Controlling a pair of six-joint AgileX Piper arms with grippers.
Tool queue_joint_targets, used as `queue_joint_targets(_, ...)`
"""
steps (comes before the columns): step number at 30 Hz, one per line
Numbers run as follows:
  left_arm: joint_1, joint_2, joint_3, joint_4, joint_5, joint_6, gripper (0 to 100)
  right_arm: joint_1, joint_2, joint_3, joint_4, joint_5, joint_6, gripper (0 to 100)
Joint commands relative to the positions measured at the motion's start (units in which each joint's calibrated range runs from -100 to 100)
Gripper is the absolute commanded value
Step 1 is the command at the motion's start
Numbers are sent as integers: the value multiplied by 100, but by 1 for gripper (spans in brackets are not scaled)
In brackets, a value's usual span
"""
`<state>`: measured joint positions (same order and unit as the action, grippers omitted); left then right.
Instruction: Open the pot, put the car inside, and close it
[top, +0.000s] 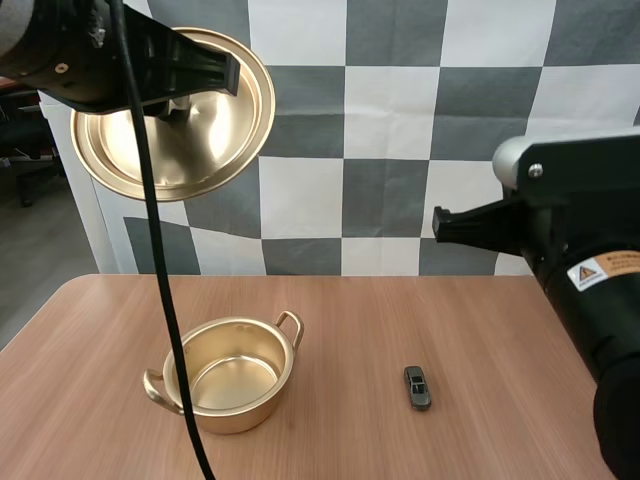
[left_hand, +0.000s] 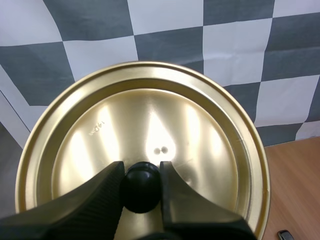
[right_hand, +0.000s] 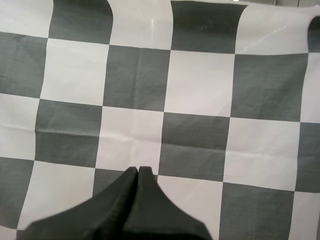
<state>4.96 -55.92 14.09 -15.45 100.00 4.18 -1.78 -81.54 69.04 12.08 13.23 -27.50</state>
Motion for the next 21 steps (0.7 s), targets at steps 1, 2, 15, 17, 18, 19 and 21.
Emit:
queue_joint_targets(1, 0, -43, -5, 6, 0, 2, 0, 5, 496, -2817, -217, 5754, 113, 0)
queue_joint_targets(2, 0, -57, -5, 6, 0, 2, 0, 5, 694, -3021, -294, 6184, 182, 0)
queue_joint_targets(15, 0, -68, -5, 6, 0, 2, 0, 5, 2918, -4335, -736, 8677, 552, 0)
queue_joint_targets(17, 0, -68, -5, 16, 0, 2, 0, 5, 3056, -4267, -780, 8677, 552, 0)
queue_joint_targets(18, 0, -68, -5, 27, 0, 2, 0, 5, 3092, -4234, -780, 8677, 552, 0)
queue_joint_targets(19, 0, -68, -5, 38, 0, 2, 0, 5, 3095, -4174, -780, 8677, 552, 0)
queue_joint_targets(21, 0, -68, -5, 38, 0, 2, 0, 5, 3082, -4006, -766, 8677, 552, 0)
